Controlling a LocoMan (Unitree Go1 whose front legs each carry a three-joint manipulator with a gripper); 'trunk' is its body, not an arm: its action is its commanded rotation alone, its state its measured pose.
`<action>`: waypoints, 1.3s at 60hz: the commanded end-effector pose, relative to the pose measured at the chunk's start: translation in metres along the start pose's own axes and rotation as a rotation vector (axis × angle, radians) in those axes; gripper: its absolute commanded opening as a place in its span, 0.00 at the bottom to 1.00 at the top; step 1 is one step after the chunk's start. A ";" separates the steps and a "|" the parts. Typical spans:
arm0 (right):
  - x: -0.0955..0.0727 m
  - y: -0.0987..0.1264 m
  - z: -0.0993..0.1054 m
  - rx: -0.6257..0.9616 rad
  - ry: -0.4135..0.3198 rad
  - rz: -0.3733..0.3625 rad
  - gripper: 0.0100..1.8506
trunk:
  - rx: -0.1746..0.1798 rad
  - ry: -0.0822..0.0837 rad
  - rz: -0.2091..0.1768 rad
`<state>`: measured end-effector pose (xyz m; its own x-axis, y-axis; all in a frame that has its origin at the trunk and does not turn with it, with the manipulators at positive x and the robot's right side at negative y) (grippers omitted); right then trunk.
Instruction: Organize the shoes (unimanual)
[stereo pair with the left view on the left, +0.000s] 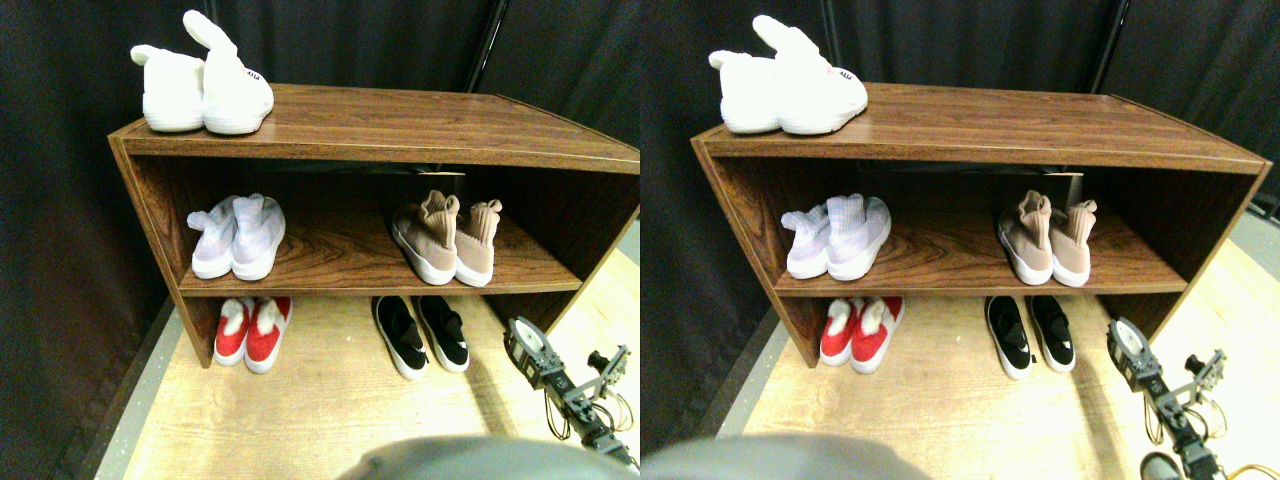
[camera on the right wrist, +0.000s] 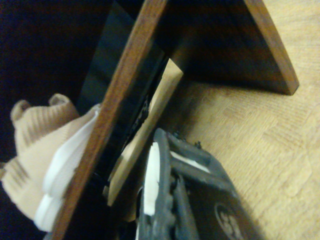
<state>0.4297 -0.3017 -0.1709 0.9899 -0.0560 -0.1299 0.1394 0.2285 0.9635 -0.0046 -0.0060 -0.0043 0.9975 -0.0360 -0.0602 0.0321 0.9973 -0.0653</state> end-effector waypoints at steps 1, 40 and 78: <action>0.013 -0.006 0.002 0.002 -0.009 0.002 0.03 | -0.034 0.022 0.014; 0.056 -0.042 0.003 0.083 -0.115 -0.150 0.03 | -0.041 0.023 0.041; 0.074 -0.055 -0.029 0.124 -0.018 -0.243 0.03 | -0.062 0.035 0.074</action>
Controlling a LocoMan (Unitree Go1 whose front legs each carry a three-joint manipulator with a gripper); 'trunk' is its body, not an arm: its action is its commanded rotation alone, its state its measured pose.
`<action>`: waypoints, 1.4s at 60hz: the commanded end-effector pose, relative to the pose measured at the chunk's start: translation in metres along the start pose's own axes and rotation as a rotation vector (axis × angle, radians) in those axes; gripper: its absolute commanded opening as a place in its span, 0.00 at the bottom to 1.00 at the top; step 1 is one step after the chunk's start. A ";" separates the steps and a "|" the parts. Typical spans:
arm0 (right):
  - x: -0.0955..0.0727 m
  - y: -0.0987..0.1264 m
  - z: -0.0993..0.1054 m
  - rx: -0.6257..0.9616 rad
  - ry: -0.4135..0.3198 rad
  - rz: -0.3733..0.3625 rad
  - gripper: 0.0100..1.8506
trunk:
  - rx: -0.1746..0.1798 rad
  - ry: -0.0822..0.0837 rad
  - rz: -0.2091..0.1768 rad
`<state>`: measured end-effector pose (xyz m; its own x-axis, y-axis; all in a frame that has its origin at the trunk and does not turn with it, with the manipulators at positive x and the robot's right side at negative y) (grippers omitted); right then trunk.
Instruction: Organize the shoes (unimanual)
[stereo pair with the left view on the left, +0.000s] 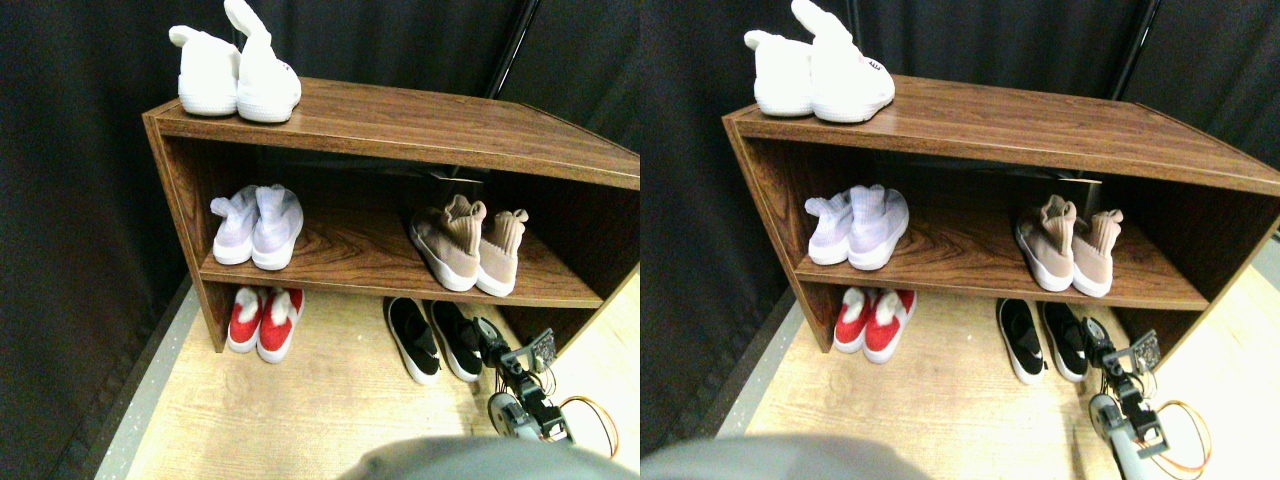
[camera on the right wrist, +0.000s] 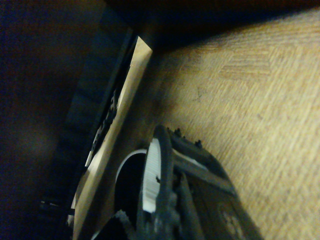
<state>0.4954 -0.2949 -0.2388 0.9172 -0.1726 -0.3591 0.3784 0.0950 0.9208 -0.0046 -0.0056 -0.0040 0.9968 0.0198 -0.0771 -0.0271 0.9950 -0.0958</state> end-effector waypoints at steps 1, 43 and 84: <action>0.001 -0.001 -0.005 0.010 0.063 0.011 0.03 | -0.029 0.023 0.018; -0.005 0.002 -0.024 0.009 0.094 0.020 0.03 | -0.035 0.028 0.024; -0.055 0.051 0.034 -0.192 0.072 0.277 0.03 | 0.008 -0.011 -0.037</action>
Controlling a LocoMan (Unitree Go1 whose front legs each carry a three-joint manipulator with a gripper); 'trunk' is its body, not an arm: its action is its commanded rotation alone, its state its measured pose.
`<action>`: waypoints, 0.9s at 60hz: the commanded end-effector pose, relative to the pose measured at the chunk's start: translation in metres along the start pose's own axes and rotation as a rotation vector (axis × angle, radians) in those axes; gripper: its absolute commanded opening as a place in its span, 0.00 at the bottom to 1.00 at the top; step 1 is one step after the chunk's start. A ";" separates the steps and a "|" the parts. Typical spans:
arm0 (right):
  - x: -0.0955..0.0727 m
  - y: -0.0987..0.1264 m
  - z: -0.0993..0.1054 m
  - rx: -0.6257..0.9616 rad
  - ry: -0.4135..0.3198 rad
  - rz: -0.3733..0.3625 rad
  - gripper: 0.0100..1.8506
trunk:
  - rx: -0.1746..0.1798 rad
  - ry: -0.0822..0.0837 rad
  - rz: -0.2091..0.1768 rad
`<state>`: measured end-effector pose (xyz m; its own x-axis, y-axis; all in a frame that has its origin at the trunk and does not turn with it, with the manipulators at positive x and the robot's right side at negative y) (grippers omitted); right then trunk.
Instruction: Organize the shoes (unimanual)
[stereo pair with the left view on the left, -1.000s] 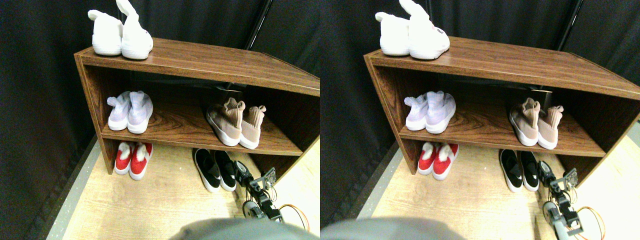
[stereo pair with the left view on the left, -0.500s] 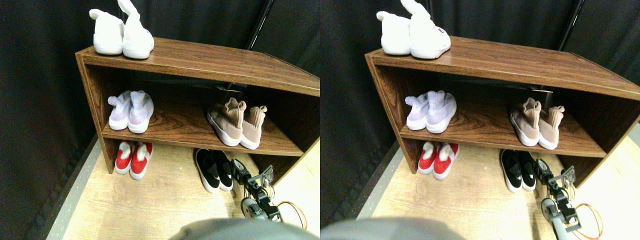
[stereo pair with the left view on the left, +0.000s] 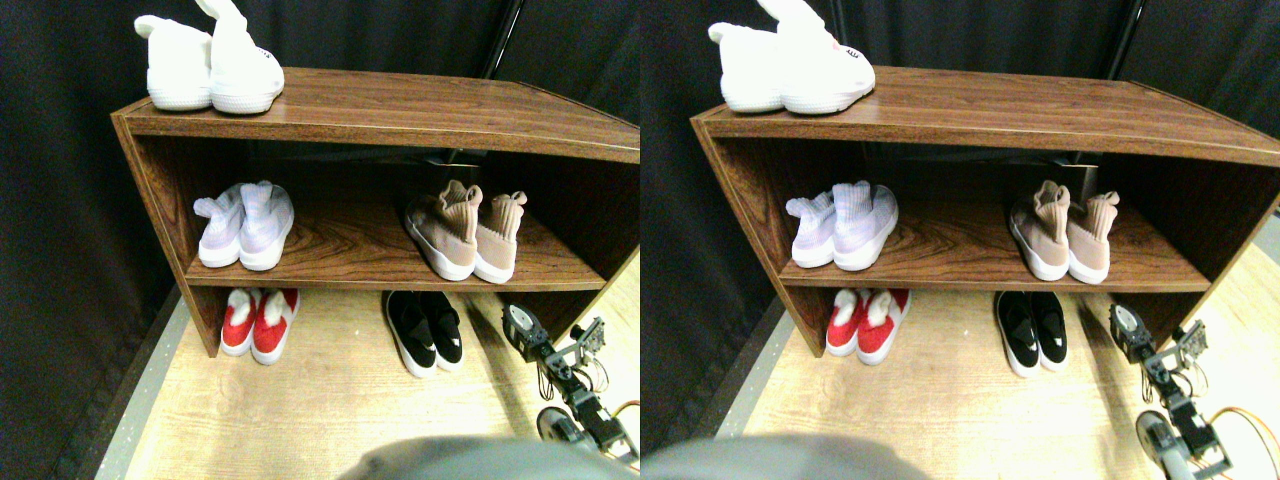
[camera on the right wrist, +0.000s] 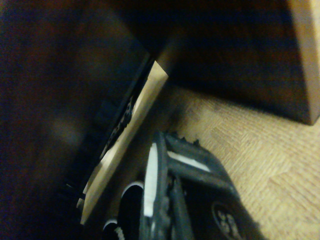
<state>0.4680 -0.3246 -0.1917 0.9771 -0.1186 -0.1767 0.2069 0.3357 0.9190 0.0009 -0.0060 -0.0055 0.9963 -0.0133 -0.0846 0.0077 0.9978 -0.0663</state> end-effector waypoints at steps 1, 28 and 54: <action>-0.015 0.026 -0.001 0.035 0.048 0.085 0.03 | -0.024 -0.022 -0.005; -0.086 0.060 -0.008 0.046 0.145 0.200 0.03 | -0.029 -0.054 -0.024; -0.132 0.111 -0.009 0.015 0.238 0.432 0.03 | -0.023 -0.073 -0.036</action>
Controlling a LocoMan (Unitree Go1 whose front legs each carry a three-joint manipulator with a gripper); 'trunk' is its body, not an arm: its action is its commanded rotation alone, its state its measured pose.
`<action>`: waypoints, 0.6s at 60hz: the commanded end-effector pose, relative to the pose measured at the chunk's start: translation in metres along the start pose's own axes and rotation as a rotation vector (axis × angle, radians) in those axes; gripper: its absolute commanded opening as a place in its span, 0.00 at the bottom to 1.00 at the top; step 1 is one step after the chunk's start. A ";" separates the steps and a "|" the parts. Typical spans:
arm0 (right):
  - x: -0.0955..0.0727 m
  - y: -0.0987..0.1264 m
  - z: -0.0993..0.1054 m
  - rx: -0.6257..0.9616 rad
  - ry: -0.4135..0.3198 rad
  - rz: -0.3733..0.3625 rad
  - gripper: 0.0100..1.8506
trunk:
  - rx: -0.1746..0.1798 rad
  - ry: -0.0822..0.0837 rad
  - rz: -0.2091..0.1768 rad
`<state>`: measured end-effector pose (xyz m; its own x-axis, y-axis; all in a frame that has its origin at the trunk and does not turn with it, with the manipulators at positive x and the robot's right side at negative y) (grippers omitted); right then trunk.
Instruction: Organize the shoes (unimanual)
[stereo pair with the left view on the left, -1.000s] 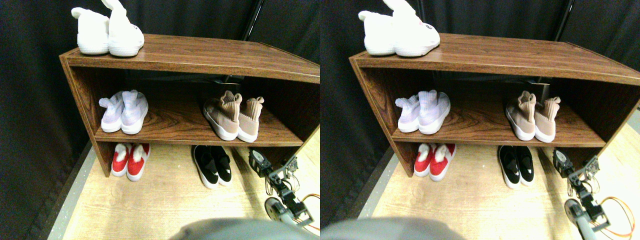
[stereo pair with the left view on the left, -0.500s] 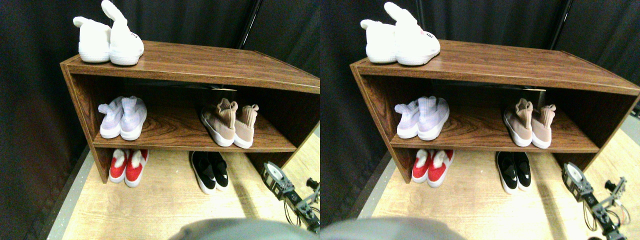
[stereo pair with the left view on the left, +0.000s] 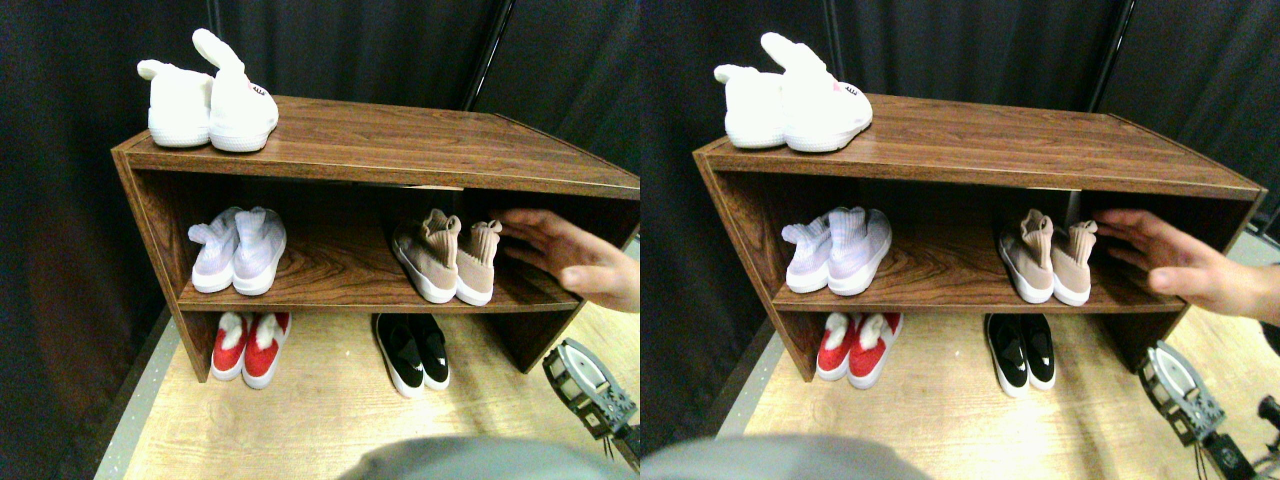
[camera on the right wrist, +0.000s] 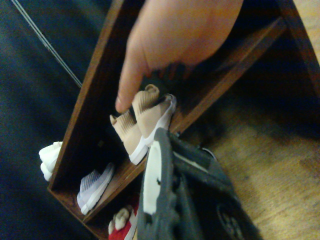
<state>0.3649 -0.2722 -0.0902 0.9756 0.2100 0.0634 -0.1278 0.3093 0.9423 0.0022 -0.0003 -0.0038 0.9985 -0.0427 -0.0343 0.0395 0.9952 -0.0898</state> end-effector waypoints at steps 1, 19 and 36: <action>0.001 0.024 -0.002 -0.004 0.009 0.097 0.03 | -0.001 -0.025 -0.003; 0.005 0.032 -0.013 -0.015 0.011 0.124 0.03 | -0.003 -0.028 0.001; 0.009 0.028 -0.016 0.030 -0.002 0.091 0.03 | -0.009 -0.022 0.003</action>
<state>0.3661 -0.2502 -0.0725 0.9664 0.2301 0.1145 -0.1777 0.2761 0.9446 0.0015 -0.0015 -0.0032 0.9989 -0.0427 -0.0211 0.0407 0.9952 -0.0890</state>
